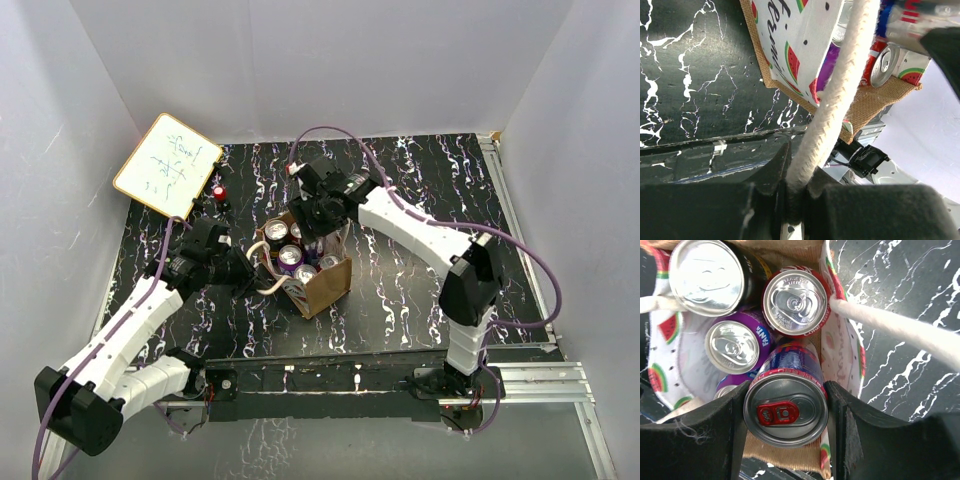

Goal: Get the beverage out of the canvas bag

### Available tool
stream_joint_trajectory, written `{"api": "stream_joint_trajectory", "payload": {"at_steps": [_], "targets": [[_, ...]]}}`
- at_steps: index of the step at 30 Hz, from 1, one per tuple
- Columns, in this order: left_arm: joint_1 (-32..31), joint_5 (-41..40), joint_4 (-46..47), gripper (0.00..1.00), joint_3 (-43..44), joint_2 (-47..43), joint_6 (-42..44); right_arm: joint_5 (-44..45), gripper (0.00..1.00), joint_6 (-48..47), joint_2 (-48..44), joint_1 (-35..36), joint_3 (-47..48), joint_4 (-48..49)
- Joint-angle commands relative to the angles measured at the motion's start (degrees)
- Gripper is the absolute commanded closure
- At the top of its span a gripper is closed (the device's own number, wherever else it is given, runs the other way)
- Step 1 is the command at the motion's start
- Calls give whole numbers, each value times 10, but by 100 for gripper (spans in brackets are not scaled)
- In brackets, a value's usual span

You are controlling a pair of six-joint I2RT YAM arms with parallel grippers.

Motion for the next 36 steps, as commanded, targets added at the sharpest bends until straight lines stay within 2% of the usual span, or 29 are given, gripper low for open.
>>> {"api": "stream_joint_trajectory", "payload": {"at_steps": [1, 7, 13, 19, 24, 30, 32, 34, 36], "targets": [[2, 20, 13, 100, -3, 4, -9, 18, 76, 13, -93, 2, 61, 33], [2, 24, 22, 100, -1, 16, -9, 35, 92, 31, -145, 2, 57, 67], [2, 30, 20, 100, 10, 37, 0, 54, 93, 48, -195, -2, 48, 100], [2, 38, 19, 100, 10, 50, 11, 113, 93, 37, -239, -4, 61, 139], [2, 38, 21, 100, 9, 52, 13, 223, 93, -11, -269, -3, 71, 183], [2, 41, 28, 100, 11, 59, 13, 451, 93, -99, -279, -4, 56, 219], [2, 41, 29, 100, 12, 62, 14, 524, 93, -128, -276, -7, 25, 224], [2, 42, 31, 100, 12, 66, 15, 545, 93, -144, -283, -17, -22, 230], [2, 44, 34, 100, 12, 69, 16, 526, 93, -124, -297, -36, -76, 223]]}}
